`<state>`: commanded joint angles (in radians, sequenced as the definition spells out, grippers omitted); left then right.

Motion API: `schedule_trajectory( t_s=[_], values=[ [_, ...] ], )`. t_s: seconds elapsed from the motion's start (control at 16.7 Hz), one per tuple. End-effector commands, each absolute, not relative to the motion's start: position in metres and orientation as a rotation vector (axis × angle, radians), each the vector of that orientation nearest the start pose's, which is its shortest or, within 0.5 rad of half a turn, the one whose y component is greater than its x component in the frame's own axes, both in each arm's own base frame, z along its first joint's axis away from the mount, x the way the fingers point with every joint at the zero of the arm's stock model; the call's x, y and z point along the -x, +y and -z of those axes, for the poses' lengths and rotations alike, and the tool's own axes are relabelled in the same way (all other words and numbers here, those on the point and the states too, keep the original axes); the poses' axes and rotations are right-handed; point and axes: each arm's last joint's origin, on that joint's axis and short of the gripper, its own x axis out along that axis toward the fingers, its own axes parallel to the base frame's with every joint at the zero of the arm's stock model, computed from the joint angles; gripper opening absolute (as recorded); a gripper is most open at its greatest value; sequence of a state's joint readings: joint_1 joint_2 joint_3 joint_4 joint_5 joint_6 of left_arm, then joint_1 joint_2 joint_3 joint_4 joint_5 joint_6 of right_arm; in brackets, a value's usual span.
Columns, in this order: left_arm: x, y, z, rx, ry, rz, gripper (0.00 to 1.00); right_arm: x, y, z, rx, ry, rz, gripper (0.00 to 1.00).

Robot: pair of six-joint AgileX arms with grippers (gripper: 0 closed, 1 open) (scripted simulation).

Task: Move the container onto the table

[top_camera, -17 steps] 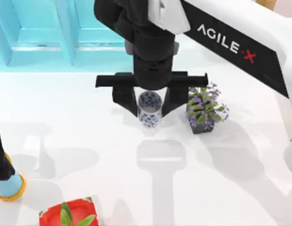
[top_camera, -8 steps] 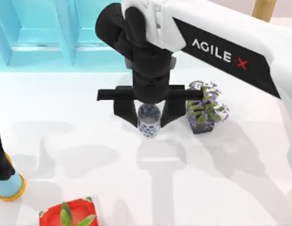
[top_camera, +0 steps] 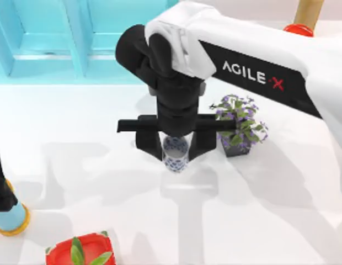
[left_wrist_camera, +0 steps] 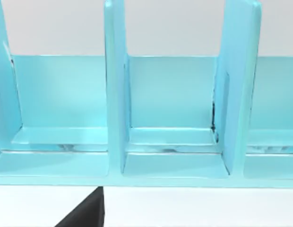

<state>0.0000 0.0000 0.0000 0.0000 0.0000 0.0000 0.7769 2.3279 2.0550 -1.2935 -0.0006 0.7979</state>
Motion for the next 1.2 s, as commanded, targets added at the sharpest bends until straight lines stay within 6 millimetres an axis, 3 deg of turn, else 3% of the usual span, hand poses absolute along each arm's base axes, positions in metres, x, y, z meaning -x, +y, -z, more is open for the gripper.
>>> schedule_trajectory(
  t_s=[0.06, 0.84, 1.2],
  values=[
    [-0.1057, -0.0012, -0.16, 0.0, 0.0, 0.0, 1.0, -0.3238, 0.3265, -0.1847, -0.013, 1.571, 0.003, 0.0],
    [-0.1057, -0.0012, -0.16, 0.0, 0.0, 0.0, 1.0, -0.3238, 0.3265, -0.1847, -0.013, 1.571, 0.003, 0.98],
    [-0.1057, -0.0012, -0.16, 0.0, 0.0, 0.0, 1.0, -0.3238, 0.3265, -0.1847, -0.013, 1.571, 0.003, 1.0]
  ],
)
